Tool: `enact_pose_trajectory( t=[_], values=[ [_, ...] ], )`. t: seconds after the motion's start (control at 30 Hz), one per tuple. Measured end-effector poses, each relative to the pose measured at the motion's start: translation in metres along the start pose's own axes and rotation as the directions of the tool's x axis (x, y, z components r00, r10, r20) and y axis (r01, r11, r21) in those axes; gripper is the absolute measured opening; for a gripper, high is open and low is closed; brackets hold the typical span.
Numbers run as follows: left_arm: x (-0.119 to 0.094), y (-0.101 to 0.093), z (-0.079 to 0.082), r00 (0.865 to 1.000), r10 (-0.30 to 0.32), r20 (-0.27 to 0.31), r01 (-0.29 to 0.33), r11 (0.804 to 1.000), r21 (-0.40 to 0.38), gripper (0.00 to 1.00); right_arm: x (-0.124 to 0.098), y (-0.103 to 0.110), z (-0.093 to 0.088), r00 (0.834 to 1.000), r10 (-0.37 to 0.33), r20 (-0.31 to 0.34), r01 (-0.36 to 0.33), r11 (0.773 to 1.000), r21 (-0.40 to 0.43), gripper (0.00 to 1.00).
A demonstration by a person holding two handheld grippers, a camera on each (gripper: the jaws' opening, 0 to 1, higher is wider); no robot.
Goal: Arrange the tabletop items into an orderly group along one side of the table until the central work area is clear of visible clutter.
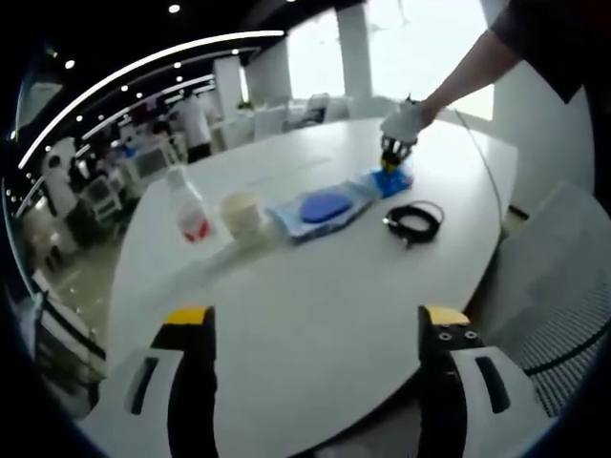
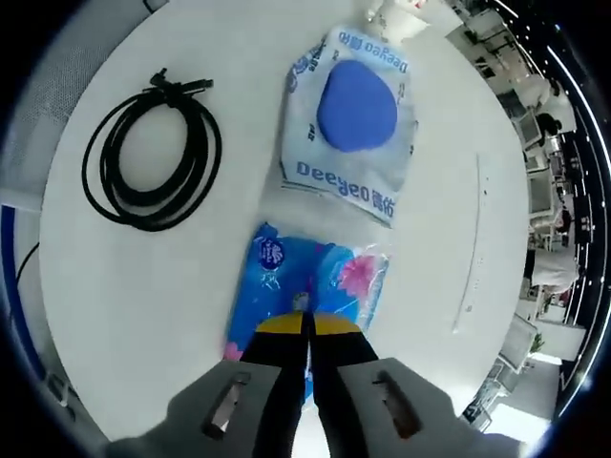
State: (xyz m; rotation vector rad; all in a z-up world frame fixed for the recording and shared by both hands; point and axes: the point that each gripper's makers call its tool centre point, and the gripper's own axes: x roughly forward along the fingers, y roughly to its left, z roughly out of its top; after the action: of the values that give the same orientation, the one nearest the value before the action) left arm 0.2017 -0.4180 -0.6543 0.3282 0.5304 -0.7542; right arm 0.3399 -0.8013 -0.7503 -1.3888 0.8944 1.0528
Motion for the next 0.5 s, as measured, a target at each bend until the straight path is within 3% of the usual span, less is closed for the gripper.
enact_pose_trajectory(
  t=[0.5],
  values=[
    [-0.0004,0.0009,-0.0015,1.0,0.003,-0.003,-0.003,1.0,-0.005,0.83,0.0004,-0.006,-0.0004,1.0,-0.023,-0.01,0.023,1.0,0.02,0.0]
  ],
)
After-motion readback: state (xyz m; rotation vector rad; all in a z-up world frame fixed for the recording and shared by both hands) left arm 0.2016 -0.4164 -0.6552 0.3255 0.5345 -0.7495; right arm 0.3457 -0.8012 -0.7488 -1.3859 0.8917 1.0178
